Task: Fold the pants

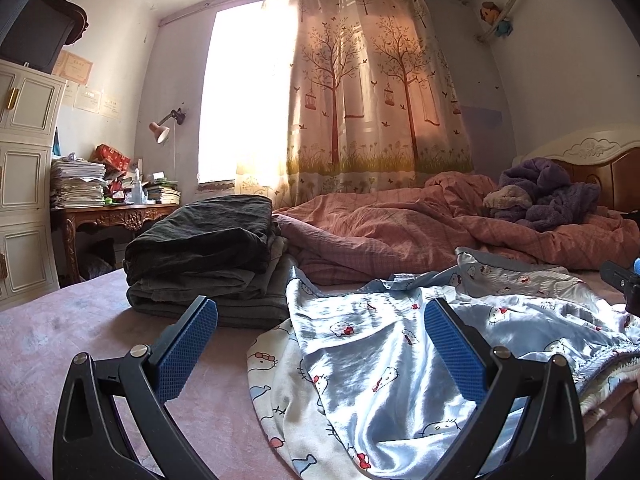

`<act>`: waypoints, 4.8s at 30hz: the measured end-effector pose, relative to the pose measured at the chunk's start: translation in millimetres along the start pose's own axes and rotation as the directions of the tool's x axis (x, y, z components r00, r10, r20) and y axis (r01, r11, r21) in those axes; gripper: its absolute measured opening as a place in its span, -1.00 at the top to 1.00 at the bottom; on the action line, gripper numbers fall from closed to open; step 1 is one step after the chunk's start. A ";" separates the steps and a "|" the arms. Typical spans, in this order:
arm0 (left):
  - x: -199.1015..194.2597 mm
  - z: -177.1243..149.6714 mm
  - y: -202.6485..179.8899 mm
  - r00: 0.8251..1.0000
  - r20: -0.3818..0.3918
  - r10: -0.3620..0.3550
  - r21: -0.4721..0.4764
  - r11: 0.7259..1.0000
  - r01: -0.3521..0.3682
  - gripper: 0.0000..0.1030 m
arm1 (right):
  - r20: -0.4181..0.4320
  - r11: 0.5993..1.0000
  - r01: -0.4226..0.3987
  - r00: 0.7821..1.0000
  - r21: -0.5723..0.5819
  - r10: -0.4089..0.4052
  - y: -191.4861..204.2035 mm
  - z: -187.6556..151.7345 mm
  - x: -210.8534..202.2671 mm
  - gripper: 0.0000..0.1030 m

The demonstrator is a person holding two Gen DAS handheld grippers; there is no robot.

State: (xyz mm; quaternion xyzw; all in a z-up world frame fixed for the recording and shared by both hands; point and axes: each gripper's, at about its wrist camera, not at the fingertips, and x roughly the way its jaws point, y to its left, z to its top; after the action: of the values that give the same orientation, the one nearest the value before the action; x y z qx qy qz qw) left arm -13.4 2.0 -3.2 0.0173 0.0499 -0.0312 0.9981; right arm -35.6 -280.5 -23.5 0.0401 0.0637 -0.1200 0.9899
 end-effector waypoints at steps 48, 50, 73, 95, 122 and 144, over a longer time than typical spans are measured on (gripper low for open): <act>8.5 -1.9 -1.6 0.999 -0.037 0.022 0.032 0.999 -0.021 -1.00 | 0.006 0.999 0.000 1.000 -0.043 0.000 9.2 3.9 -8.7 -0.99; 7.4 -1.8 -0.5 0.999 -0.033 0.021 0.026 0.999 -0.020 -1.00 | -0.001 0.999 -0.002 1.000 -0.041 0.002 8.3 3.4 -7.2 -0.99; 3.7 11.5 3.5 1.000 -0.023 0.019 -0.008 1.000 -0.020 -0.63 | 0.019 0.998 -0.055 0.998 0.023 0.055 -9.2 14.3 -17.0 -0.94; -27.6 43.0 -240.9 0.558 -0.538 -0.632 -0.026 0.675 0.738 0.41 | -0.072 0.987 -0.012 0.997 0.161 0.024 -184.6 82.6 -35.2 0.12; -24.6 -5.9 -293.0 0.568 -0.655 -0.499 0.082 0.700 0.709 0.69 | -0.142 0.977 -0.055 0.986 0.204 0.085 -213.6 51.4 -0.5 0.12; -14.7 0.2 -260.1 0.563 -0.645 -0.517 -0.004 0.739 0.673 0.77 | -0.538 0.849 0.016 0.780 0.528 0.320 -257.4 31.3 312.8 0.31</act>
State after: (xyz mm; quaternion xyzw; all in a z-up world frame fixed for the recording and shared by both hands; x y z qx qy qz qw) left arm -44.6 -256.6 -9.7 0.1299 0.3659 -0.3669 0.8454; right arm 206.9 -605.4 -51.5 0.3393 0.3406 -0.0296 0.8764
